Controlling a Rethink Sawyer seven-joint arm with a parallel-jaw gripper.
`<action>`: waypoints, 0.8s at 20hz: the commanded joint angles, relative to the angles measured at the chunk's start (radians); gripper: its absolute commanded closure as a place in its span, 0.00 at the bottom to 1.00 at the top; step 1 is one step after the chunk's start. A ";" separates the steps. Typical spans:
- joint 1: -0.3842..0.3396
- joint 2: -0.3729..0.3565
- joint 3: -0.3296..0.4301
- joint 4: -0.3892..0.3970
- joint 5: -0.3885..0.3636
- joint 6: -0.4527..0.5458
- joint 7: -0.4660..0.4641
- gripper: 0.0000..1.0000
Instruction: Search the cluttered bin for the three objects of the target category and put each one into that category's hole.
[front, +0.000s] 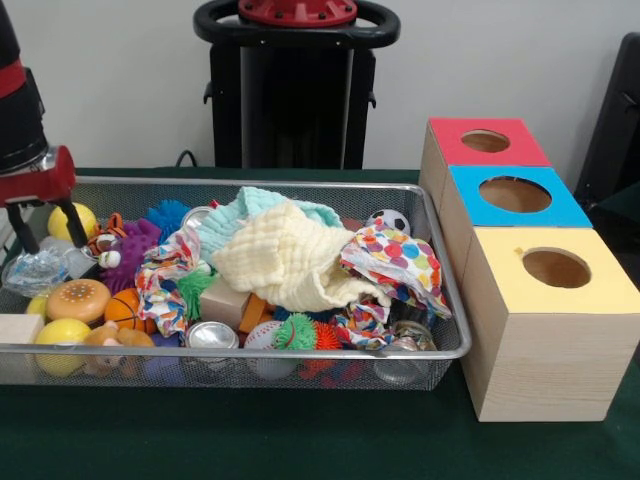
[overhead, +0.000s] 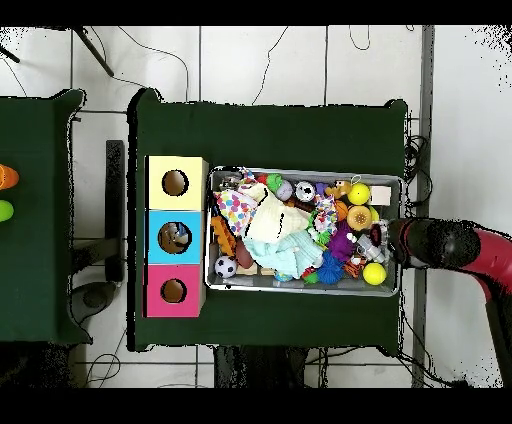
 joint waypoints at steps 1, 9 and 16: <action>0.008 -0.037 -0.015 -0.002 0.029 0.118 -0.180 0.00; 0.024 0.037 -0.039 0.000 -0.031 -0.009 -0.138 0.00; 0.033 0.077 -0.052 0.000 -0.067 -0.088 -0.112 0.00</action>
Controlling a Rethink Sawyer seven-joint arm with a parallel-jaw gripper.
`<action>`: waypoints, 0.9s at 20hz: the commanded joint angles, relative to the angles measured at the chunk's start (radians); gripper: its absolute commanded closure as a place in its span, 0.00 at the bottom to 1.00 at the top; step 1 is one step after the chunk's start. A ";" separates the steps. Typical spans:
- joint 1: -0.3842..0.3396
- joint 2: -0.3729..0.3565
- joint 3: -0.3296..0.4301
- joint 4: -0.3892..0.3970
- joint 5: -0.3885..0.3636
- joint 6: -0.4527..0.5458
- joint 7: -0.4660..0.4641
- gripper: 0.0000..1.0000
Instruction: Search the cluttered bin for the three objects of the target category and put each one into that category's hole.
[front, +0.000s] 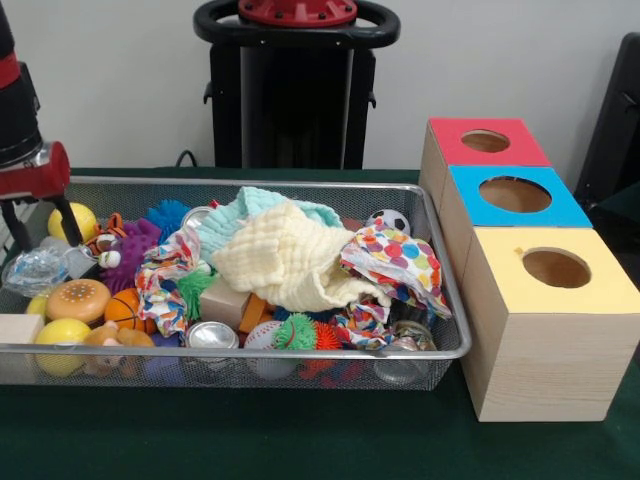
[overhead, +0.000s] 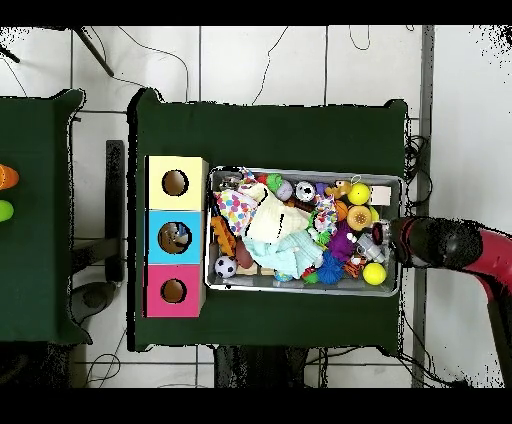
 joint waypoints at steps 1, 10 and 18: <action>0.028 0.088 -0.047 -0.007 -0.073 -0.074 -0.119 0.00; 0.018 0.168 -0.023 -0.119 -0.064 -0.011 -0.221 0.00; 0.008 0.191 -0.011 -0.161 -0.063 0.015 -0.276 0.00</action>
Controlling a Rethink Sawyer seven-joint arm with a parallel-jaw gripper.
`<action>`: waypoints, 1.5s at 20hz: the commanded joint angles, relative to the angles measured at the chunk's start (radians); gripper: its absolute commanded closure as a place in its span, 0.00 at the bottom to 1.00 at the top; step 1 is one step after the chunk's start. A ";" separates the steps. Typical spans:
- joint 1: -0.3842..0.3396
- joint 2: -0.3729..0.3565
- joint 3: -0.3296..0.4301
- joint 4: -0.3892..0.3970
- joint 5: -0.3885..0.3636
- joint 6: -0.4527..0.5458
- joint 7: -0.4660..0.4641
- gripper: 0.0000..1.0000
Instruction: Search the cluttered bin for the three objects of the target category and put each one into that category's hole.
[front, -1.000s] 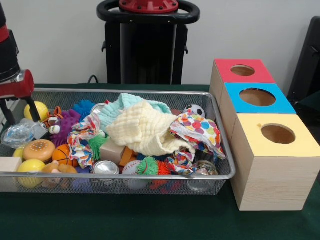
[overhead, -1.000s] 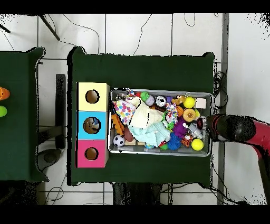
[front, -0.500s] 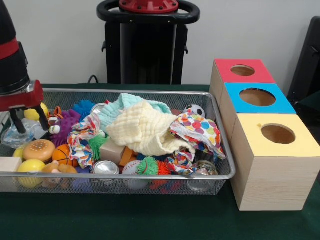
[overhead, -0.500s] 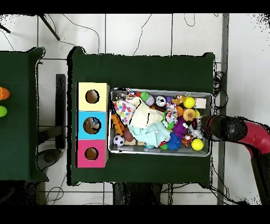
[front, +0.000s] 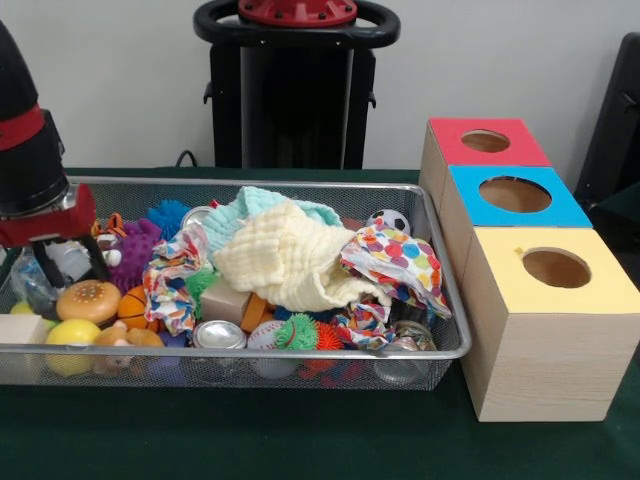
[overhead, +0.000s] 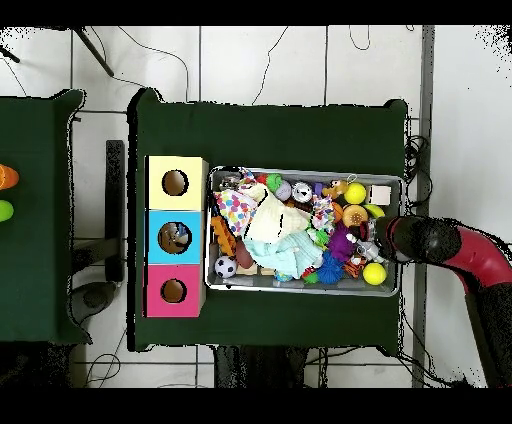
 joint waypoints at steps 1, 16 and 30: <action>0.003 0.057 -0.010 -0.105 -0.038 0.046 -0.276 0.00; -0.013 -0.133 -0.009 0.031 0.031 0.155 -0.228 0.00; 0.003 -0.094 -0.020 0.022 0.004 0.087 -0.208 0.00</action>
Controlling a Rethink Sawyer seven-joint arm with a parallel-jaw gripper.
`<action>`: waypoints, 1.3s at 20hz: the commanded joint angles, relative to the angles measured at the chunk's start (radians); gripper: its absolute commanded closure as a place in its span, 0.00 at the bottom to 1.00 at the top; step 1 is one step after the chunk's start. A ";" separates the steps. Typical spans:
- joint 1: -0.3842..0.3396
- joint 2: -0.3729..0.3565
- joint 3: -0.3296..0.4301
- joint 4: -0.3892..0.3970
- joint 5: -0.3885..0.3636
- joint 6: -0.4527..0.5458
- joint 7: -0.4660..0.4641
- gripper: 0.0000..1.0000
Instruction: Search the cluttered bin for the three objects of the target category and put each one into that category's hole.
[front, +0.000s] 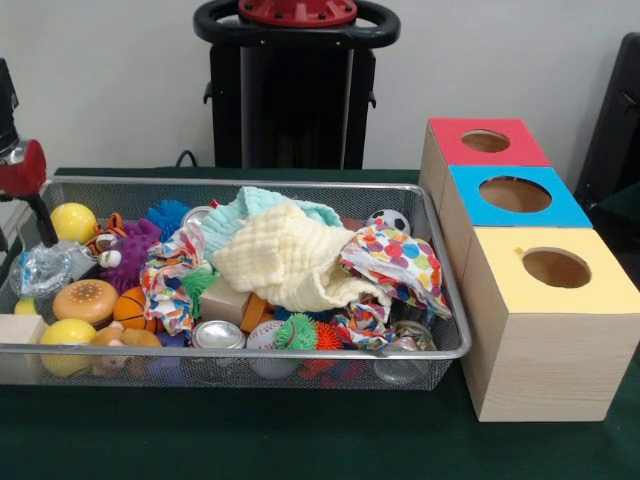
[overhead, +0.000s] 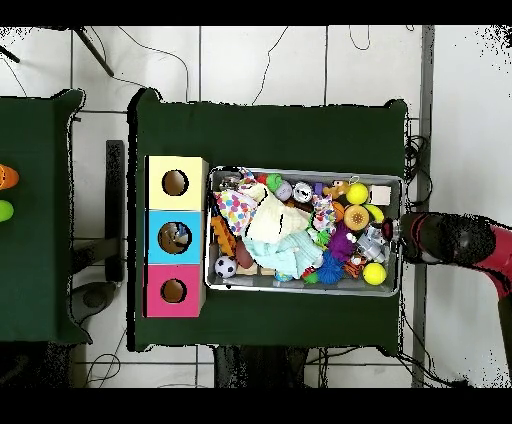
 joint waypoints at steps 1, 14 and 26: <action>0.005 0.064 -0.022 0.014 -0.035 0.009 -0.201 0.00; -0.013 0.160 -0.018 -0.035 -0.065 -0.030 -0.246 0.00; -0.043 0.177 -0.003 -0.074 -0.049 0.052 -0.326 0.00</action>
